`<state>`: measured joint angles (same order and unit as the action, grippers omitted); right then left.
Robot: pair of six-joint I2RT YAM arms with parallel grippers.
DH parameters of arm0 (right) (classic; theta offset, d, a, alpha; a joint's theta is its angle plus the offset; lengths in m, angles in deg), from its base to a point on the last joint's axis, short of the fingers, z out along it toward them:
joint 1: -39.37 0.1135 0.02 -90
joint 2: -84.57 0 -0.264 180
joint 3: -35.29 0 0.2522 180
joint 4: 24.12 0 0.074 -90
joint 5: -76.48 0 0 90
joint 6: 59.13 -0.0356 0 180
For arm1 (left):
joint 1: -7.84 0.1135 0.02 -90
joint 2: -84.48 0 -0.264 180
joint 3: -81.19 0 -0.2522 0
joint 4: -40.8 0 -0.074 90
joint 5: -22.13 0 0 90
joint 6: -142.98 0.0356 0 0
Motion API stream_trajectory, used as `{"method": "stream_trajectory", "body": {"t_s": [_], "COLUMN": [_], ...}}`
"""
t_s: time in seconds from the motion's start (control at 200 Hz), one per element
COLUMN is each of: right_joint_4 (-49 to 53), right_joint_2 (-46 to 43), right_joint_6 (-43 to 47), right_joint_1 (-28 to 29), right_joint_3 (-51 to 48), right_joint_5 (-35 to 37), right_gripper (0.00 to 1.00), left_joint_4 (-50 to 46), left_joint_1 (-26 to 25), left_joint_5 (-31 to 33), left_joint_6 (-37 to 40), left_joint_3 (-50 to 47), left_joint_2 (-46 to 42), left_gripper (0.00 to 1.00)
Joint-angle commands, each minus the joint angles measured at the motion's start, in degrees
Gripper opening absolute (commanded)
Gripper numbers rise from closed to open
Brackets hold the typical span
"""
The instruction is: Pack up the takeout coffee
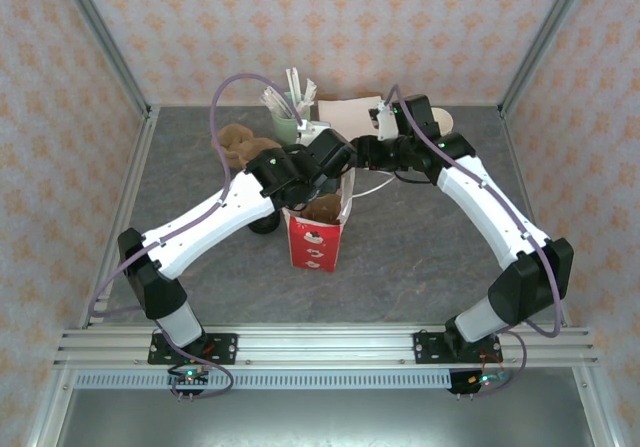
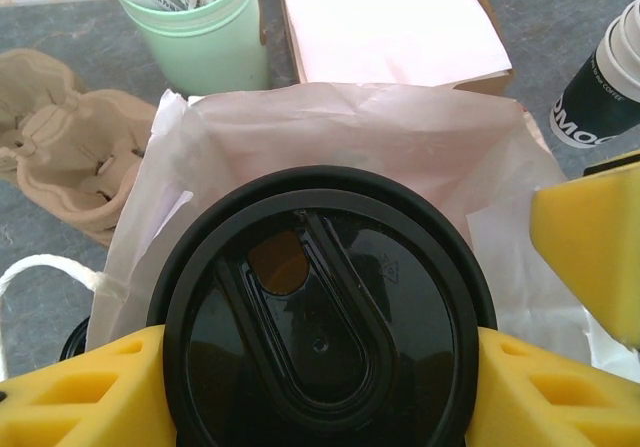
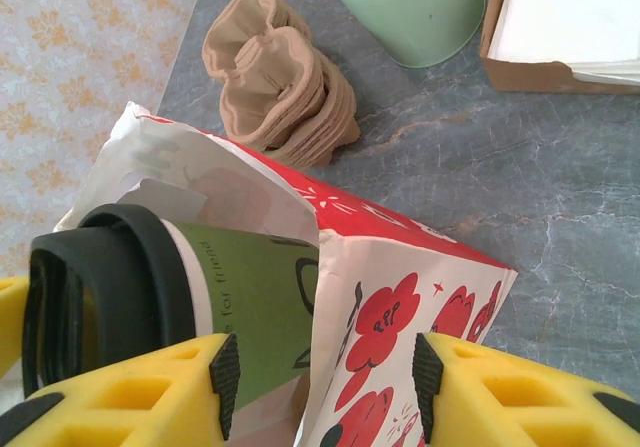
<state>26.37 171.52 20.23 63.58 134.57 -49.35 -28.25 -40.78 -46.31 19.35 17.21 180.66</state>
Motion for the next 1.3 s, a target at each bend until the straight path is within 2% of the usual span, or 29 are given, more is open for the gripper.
{"method": "stream_trajectory", "body": {"t_s": [0.0, 0.175, 0.35, 0.475, 0.646, 0.796, 1.081, 1.296], "right_joint_4": [1.57, 1.67, 2.25, 3.14, 14.05, 16.97, 16.88, 15.67], "right_joint_2": [0.53, -0.18, -2.11, -3.36, 0.56, 1.81, 0.57, 2.3], "right_joint_6": [1.16, -0.01, -1.51, -4.74, -8.63, -10.49, -8.79, -8.77], "right_joint_1": [-0.26, -0.22, -0.22, -0.26, -0.34, -0.47, -0.47, -0.43], "right_joint_3": [2.56, 2.55, 2.43, 2.72, 13.75, 16.4, 14.02, 12.59], "right_joint_5": [-0.36, 0.86, 1.0, 3.75, 2.41, 2.22, 4.09, 1.02], "right_gripper": [0.5, 0.47, 0.47, 0.49, 0.5, 0.49, 0.48, 0.48], "left_joint_4": [2.17, 4.12, 4.77, 3.78, 4.12, 4.8, 5.62, 7.46], "left_joint_1": [1.07, 1.38, 1.39, 1.36, 1.27, 1.34, 2.27, 2.62], "left_joint_5": [0.38, -1.26, -2.46, -1.6, -0.46, -0.22, -2.8, -4.08], "left_joint_6": [-1.79, -0.43, 0.72, 0.88, 1.52, 2.07, 0.78, -0.24], "left_joint_3": [-1.44, -3.05, -4.53, -4.66, -5.12, -6.0, -7.0, -9.02], "left_joint_2": [0.74, 0.55, -1.03, -1.48, -2.82, -4.06, -3.96, -2.46], "left_gripper": [0.65, 0.65, 0.65, 0.65, 0.65, 0.66, 0.68, 0.68]}}
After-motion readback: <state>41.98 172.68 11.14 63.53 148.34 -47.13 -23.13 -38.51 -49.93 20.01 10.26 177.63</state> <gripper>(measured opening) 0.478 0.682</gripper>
